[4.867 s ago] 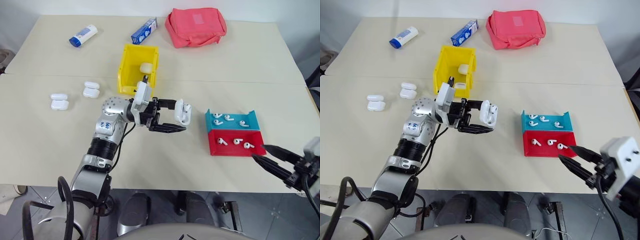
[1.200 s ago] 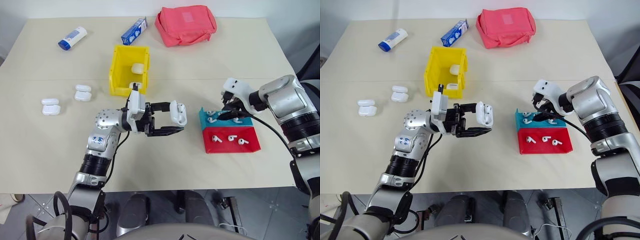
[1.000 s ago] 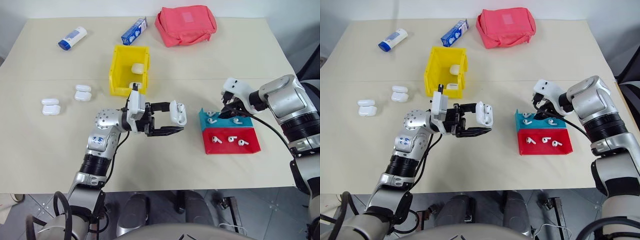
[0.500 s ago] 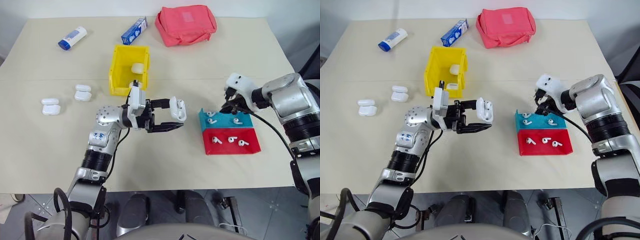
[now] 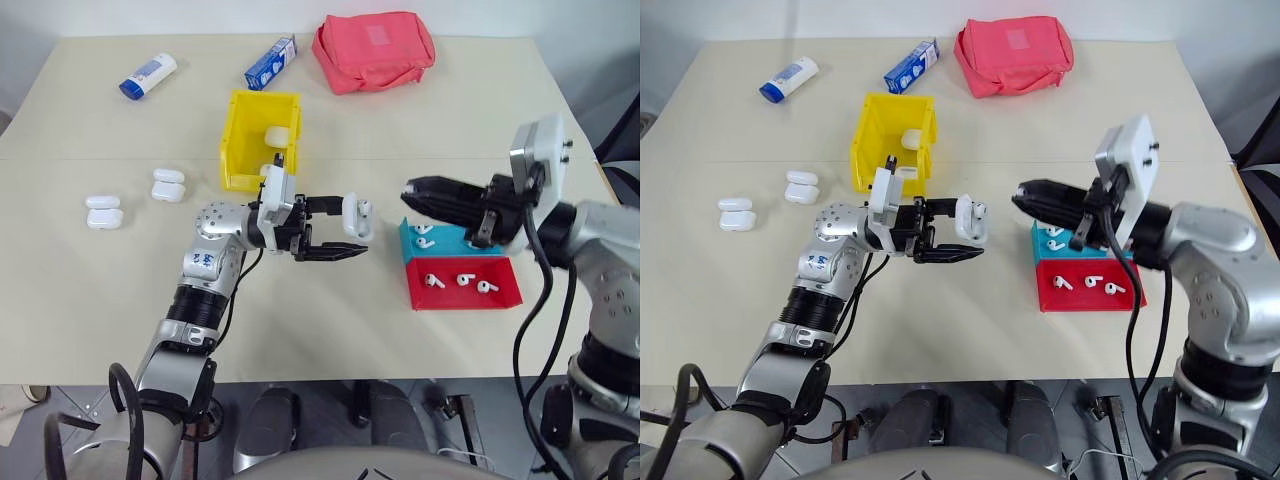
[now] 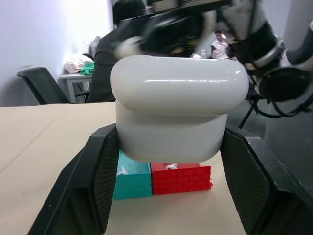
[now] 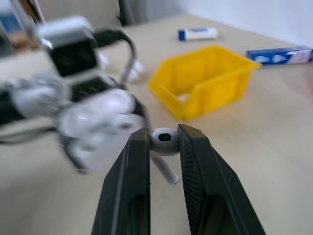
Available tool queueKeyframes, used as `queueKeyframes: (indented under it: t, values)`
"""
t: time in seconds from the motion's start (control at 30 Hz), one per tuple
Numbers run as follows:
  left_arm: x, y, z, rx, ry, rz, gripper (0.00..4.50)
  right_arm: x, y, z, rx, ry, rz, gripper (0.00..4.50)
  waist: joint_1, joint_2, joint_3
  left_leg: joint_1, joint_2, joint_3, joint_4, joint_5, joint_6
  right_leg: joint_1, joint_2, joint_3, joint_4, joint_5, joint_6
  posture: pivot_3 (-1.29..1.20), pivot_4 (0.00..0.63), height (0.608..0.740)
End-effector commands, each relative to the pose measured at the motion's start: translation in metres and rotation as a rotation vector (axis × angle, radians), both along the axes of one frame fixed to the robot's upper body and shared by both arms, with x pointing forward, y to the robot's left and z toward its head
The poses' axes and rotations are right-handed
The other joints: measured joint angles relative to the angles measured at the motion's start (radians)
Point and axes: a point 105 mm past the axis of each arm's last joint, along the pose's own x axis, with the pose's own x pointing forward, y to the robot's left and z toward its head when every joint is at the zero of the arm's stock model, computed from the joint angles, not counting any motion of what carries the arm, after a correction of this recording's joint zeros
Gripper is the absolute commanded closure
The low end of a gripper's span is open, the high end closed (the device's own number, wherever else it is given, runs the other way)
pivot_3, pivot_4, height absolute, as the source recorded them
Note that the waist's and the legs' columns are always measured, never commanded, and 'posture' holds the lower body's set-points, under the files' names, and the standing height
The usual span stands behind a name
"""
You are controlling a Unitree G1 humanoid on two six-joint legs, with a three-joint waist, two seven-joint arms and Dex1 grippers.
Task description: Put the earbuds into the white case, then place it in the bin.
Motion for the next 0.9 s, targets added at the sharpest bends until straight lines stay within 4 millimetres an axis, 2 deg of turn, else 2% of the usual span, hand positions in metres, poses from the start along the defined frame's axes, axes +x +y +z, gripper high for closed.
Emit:
queueKeyframes:
  t: [0.03, 0.13, 0.33, 0.9]
  values:
    - [0.000, -0.006, 0.012, -0.008, -0.054, -0.033, 1.74, -0.021, 0.016, 0.014, 0.147, -0.030, 0.040, 4.04, 0.000, 0.000, 0.000, 0.000, 0.000, 0.000, 0.000, 0.000, 0.000, 0.000, 0.000, 0.000, 0.000, 0.000, 0.000, 0.00, 0.150, 0.740]
    - [0.000, -0.010, 0.013, -0.006, -0.059, -0.061, 1.74, -0.023, 0.021, 0.010, 0.236, 0.024, 0.013, 4.04, 0.001, 0.000, 0.000, 0.000, 0.000, -0.001, 0.000, 0.000, 0.000, -0.001, 0.000, 0.000, 0.002, -0.001, -0.001, 0.00, 0.150, 0.740]
    - [-0.003, -0.013, 0.016, -0.009, -0.067, -0.092, 1.74, -0.021, 0.025, 0.001, 0.294, 0.076, -0.029, 4.04, -0.002, 0.000, 0.000, 0.000, 0.000, 0.001, 0.000, 0.000, 0.002, -0.001, 0.001, 0.001, 0.003, -0.001, -0.001, 0.00, 0.150, 0.740]
    - [-0.003, -0.015, 0.030, -0.052, -0.057, -0.088, 1.74, -0.023, 0.035, -0.035, 0.312, 0.180, -0.036, 4.04, -0.001, 0.000, 0.000, 0.000, 0.000, 0.002, 0.000, -0.001, 0.004, -0.002, 0.001, 0.002, 0.003, -0.001, -0.002, 0.00, 0.150, 0.740]
